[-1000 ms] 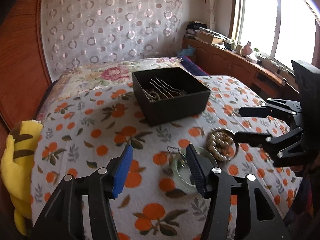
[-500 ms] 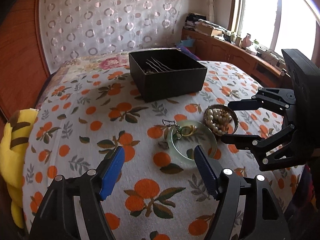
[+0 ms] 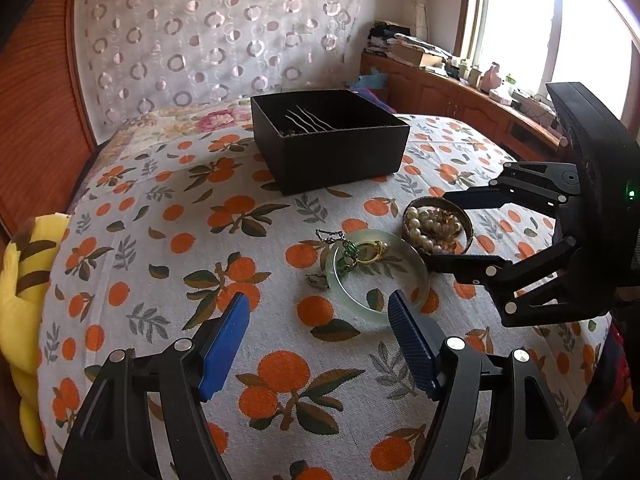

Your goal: Organize jewelry

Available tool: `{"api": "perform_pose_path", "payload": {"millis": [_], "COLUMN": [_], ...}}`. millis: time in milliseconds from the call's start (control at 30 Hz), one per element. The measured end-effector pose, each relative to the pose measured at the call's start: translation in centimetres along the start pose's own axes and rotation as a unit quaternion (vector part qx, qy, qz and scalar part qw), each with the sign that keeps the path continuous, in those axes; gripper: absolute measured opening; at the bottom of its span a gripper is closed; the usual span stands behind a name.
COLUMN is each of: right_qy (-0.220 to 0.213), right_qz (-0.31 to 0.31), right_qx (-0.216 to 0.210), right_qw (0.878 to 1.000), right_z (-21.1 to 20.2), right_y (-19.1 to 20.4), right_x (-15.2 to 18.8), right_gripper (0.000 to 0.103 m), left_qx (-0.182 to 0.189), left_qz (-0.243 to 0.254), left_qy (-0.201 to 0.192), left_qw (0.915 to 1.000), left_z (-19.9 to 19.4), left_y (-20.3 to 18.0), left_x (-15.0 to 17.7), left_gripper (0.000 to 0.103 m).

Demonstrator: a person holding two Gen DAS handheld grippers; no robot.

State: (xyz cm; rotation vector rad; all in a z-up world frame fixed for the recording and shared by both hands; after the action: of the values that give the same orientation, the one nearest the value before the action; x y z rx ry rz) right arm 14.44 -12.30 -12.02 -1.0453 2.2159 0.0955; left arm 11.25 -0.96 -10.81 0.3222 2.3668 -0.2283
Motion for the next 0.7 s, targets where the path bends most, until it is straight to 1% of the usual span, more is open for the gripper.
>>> {"api": "perform_pose_path", "payload": {"millis": [133, 267, 400, 533, 567, 600, 700], "right_qy": [-0.021, -0.048, -0.068, -0.068, -0.066, -0.063, -0.056], "right_qz": [0.01, 0.04, 0.068, 0.091, 0.098, 0.105, 0.118], "right_qx": [-0.008, -0.011, -0.005, 0.008, 0.01, 0.012, 0.017], "right_qw": [1.0, 0.998, 0.995, 0.994, 0.993, 0.992, 0.991], "right_z": [-0.9, -2.6, -4.4, -5.4, -5.5, -5.7, -5.7], "right_y": [0.2, -0.4, -1.2, -2.1, -2.3, -2.6, -3.1], "right_x": [0.3, 0.4, 0.3, 1.2, 1.5, 2.0, 3.1], "right_gripper": [0.061, 0.061, 0.061, 0.061, 0.061, 0.061, 0.061], "left_qx": [0.002, 0.006, 0.009, 0.016, 0.017, 0.018, 0.026], "left_qz": [0.004, 0.007, 0.013, 0.018, 0.021, 0.023, 0.024], "left_qy": [0.002, 0.005, 0.008, 0.011, 0.013, 0.015, 0.023], "left_qw": [1.0, 0.9999, 0.9998, 0.9996, 0.9995, 0.9995, 0.9991], "left_z": [0.2, 0.5, 0.7, 0.9, 1.0, 1.2, 1.7], "left_y": [-0.4, -0.9, -1.6, -2.3, -2.5, -2.7, -3.2], "left_x": [0.0, 0.1, 0.0, -0.2, -0.3, -0.3, -0.6], "left_gripper": [0.069, 0.069, 0.069, 0.069, 0.07, 0.075, 0.077]}}
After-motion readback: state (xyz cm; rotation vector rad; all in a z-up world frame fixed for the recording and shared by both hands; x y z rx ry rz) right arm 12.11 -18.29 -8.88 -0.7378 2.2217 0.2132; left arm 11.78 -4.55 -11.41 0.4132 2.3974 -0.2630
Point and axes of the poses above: each gripper's, at about its wrist camera, not at the fingertips, and z roughly the way its jaws point, y to its left, x to its underside, the point moved 6 cm from there along z, roughly the way its jaws point, and after that the axes turned 1 degree about x, right-handed, at the moved point
